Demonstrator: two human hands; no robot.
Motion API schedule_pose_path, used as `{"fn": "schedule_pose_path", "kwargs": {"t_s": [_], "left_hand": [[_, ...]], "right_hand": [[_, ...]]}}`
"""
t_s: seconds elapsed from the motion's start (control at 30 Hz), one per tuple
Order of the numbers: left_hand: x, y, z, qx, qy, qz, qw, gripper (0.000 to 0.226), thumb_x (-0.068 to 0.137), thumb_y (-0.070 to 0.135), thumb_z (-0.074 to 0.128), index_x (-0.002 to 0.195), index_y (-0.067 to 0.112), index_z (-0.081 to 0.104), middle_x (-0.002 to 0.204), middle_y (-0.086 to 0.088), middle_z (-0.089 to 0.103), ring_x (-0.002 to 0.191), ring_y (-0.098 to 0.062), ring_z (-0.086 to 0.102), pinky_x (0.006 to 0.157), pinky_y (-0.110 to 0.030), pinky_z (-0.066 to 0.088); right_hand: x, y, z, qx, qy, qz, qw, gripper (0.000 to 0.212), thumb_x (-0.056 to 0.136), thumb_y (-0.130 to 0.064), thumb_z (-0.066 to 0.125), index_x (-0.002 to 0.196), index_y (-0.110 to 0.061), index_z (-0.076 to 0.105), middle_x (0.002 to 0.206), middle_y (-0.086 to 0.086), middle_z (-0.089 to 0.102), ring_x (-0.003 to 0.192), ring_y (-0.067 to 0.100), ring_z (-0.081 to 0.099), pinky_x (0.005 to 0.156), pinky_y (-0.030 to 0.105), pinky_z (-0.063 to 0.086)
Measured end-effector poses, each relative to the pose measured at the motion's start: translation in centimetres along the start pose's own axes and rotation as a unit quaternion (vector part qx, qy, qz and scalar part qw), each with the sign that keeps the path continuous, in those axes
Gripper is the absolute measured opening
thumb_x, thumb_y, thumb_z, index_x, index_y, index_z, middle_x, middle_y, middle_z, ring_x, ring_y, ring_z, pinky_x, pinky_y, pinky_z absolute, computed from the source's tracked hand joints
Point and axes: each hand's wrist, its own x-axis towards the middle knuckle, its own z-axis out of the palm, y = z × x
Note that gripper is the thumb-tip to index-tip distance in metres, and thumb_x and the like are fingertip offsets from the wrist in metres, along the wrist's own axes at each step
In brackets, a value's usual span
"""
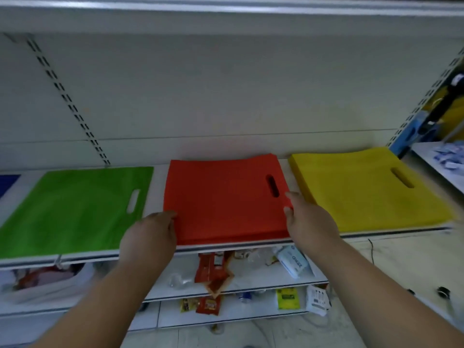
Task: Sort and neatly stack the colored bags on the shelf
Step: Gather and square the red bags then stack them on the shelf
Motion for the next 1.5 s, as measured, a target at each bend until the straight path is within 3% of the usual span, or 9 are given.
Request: {"fn": "schedule_pose_path", "kwargs": {"t_s": [0.13,0.4,0.53,0.6,0.73,0.9,1.13,1.3,1.5], "left_hand": [[0.3,0.6,1.1,0.045,-0.015,0.009,0.999,0.032,0.099,0.024,0.043,0.122,0.031,0.065,0.112,0.0,0.069,0.092,-0.023,0.065,0.076,-0.032,0.054],[0.2,1.2,1.9,0.128,0.034,0.03,0.991,0.02,0.096,0.031,0.049,0.09,0.024,0.066,0.086,0.001,0.058,0.074,-0.018,0.056,0.06,-0.029,0.048],[-0.7,0.0,0.5,0.097,0.07,0.042,0.992,0.031,0.093,0.048,0.052,0.101,0.022,0.066,0.095,-0.003,0.059,0.082,-0.024,0.06,0.067,-0.033,0.051],[-1.8,-1.4,-0.4,0.063,0.086,0.048,0.993,0.032,0.09,0.047,0.06,0.105,0.02,0.068,0.096,-0.006,0.063,0.081,-0.028,0.062,0.064,-0.034,0.053],[-4.9,-6.3,-2.6,0.045,0.101,0.032,0.993,0.033,0.08,0.038,0.076,0.106,0.017,0.072,0.094,-0.009,0.067,0.074,-0.033,0.065,0.06,-0.036,0.053],[-10.2,-18.2,-6.5,0.016,0.14,-0.041,0.989,0.028,0.081,0.037,0.067,0.102,0.021,0.07,0.087,-0.005,0.063,0.078,-0.031,0.064,0.064,-0.038,0.053],[-20.0,-37.0,-13.5,0.002,0.178,-0.205,0.962,0.043,0.093,0.047,0.053,0.134,0.033,0.051,0.121,0.007,0.056,0.104,-0.015,0.059,0.079,-0.029,0.049],[-24.1,-45.8,-16.9,0.001,0.19,-0.298,0.936,0.04,0.095,0.052,0.046,0.133,0.04,0.048,0.125,0.014,0.052,0.1,-0.013,0.059,0.07,-0.026,0.04],[-22.7,-55.4,-17.6,-0.012,0.213,-0.351,0.912,0.036,0.094,0.049,0.049,0.128,0.037,0.054,0.119,0.017,0.056,0.098,-0.015,0.061,0.075,-0.031,0.048]], "right_hand": [[0.4,0.7,0.7,-0.048,-0.017,-0.016,0.999,0.034,0.103,-0.032,0.038,0.135,-0.023,0.042,0.079,0.0,0.064,0.063,0.019,0.058,0.054,0.03,0.042],[0.6,-0.2,0.2,-0.165,0.012,-0.023,0.986,0.02,0.092,-0.015,0.052,0.112,-0.018,0.048,0.066,-0.003,0.049,0.061,0.022,0.055,0.046,0.029,0.026],[-0.1,-2.4,-1.2,-0.172,0.049,-0.095,0.979,0.038,0.094,-0.032,0.053,0.128,-0.017,0.043,0.084,0.001,0.059,0.074,0.025,0.061,0.056,0.032,0.038],[-0.9,-5.0,-1.7,-0.147,0.069,-0.146,0.976,0.037,0.094,-0.041,0.05,0.122,-0.017,0.044,0.095,0.004,0.063,0.08,0.027,0.062,0.061,0.034,0.043],[-3.1,-13.3,-1.1,-0.094,0.083,-0.224,0.967,0.038,0.091,-0.043,0.054,0.118,-0.016,0.051,0.097,0.006,0.064,0.085,0.031,0.062,0.067,0.037,0.044],[-6.8,-27.5,1.8,-0.01,0.096,-0.329,0.939,0.045,0.078,-0.041,0.065,0.11,-0.01,0.062,0.089,0.011,0.063,0.074,0.034,0.063,0.062,0.041,0.053],[-13.9,-48.8,6.1,0.096,0.068,-0.439,0.891,0.06,0.086,-0.045,0.065,0.136,-0.015,0.05,0.122,0.006,0.055,0.103,0.026,0.057,0.084,0.039,0.05],[-16.5,-59.5,8.5,0.129,-0.001,-0.477,0.869,0.061,0.094,-0.051,0.05,0.147,-0.023,0.034,0.137,-0.001,0.044,0.119,0.017,0.048,0.097,0.035,0.045],[-15.6,-69.9,12.9,0.141,-0.039,-0.502,0.852,0.059,0.094,-0.052,0.048,0.145,-0.023,0.037,0.136,-0.001,0.045,0.111,0.017,0.052,0.092,0.036,0.047]]}}
